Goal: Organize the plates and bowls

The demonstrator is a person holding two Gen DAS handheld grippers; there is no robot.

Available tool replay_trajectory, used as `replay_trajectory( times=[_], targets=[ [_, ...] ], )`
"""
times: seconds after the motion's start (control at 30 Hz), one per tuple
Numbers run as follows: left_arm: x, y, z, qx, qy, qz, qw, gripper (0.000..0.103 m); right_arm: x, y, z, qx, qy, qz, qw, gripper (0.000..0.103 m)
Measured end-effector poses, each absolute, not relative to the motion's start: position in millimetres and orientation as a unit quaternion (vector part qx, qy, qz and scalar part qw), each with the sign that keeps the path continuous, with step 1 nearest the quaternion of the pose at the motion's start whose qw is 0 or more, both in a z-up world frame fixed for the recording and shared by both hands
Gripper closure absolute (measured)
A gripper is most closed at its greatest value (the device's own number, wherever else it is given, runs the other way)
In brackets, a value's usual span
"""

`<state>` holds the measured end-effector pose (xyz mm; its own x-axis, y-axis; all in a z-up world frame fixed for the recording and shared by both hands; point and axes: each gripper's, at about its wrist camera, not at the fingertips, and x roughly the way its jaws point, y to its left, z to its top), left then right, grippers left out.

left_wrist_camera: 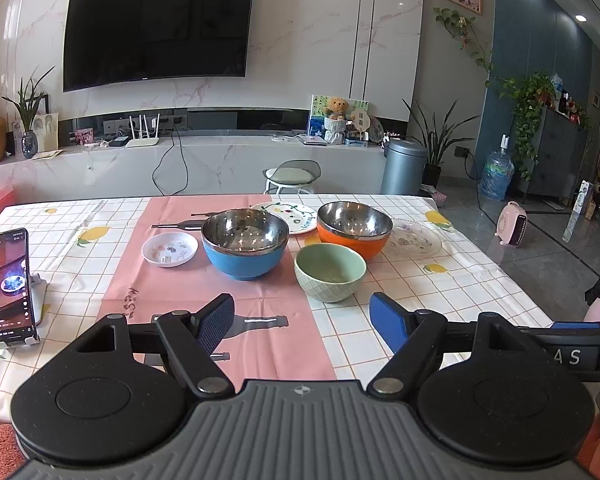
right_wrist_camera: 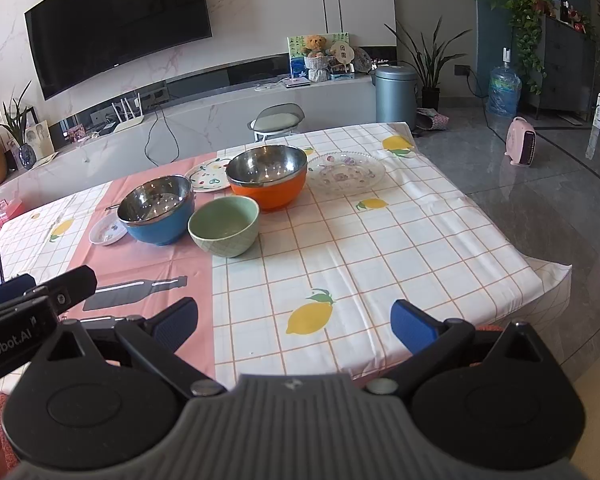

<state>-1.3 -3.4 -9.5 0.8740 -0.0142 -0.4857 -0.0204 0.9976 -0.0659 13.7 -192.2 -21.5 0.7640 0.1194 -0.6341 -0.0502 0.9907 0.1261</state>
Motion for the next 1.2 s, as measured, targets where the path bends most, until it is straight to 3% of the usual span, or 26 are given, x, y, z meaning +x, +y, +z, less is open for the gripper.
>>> replay_trajectory(
  times=[1.2],
  targets=[
    [-1.4,-4.5,-11.6,-0.036,0.254,0.002,0.967,0.013,14.0,-191.7,-24.5,0.05,0.349,0.046,0.935,0.003]
  ],
)
